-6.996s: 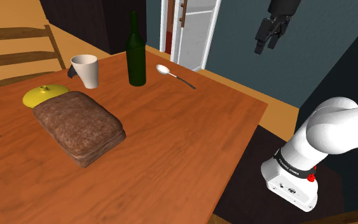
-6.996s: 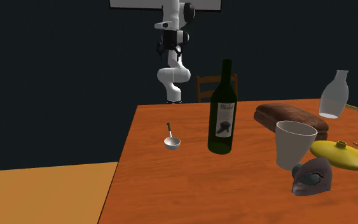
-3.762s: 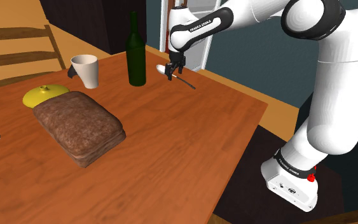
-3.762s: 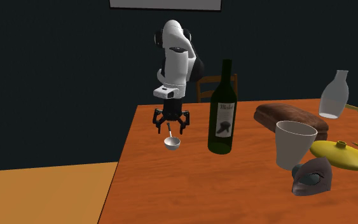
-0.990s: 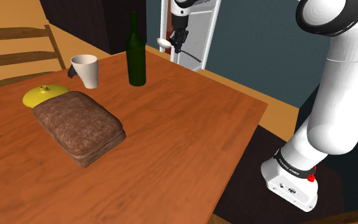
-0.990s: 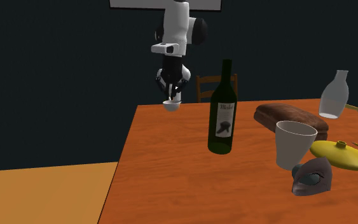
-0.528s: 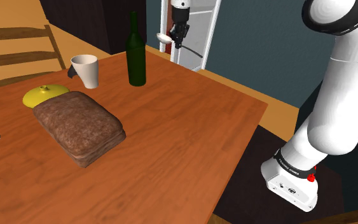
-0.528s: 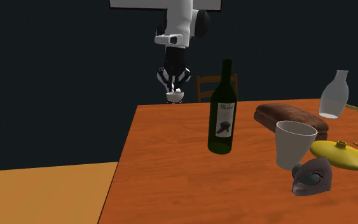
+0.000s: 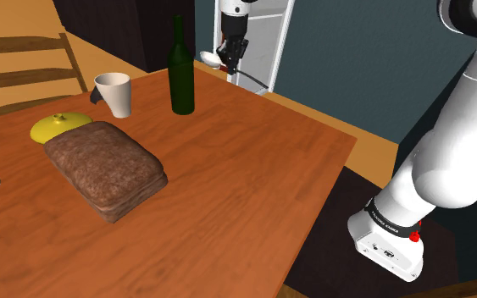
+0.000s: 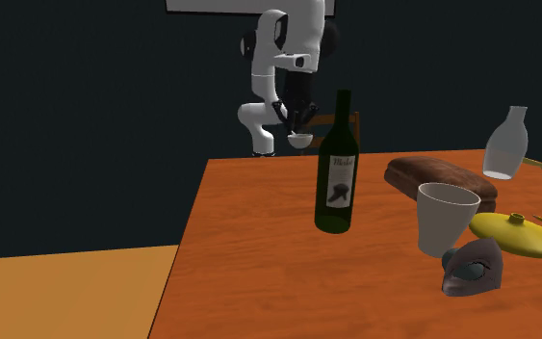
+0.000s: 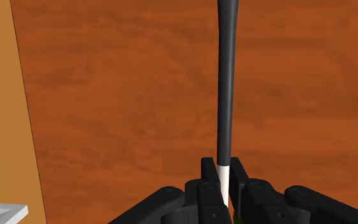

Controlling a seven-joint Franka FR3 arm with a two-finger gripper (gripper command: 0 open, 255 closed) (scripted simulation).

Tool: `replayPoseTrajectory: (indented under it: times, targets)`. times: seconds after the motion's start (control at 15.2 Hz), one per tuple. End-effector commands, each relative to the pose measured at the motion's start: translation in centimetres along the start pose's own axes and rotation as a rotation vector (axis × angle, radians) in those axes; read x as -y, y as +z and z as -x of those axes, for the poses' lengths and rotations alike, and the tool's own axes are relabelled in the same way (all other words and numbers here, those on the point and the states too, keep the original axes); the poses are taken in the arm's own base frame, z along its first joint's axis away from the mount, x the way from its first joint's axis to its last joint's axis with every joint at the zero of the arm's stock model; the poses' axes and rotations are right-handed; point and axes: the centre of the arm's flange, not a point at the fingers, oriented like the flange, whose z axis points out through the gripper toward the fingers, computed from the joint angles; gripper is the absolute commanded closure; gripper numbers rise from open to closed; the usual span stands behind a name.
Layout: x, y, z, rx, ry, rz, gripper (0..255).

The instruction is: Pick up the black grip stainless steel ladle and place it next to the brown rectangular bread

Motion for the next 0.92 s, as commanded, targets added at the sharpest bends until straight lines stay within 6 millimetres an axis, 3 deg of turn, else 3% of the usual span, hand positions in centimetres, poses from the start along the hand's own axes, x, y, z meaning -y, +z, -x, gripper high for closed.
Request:
replayPoseTrajectory:
  times: [0.0,0.86]
  targets:
    - [2.2,-0.4,1.4,0.000,0.001,0.000,255]
    - [17.2,-2.2,9.6,0.000,0.001,0.000,255]
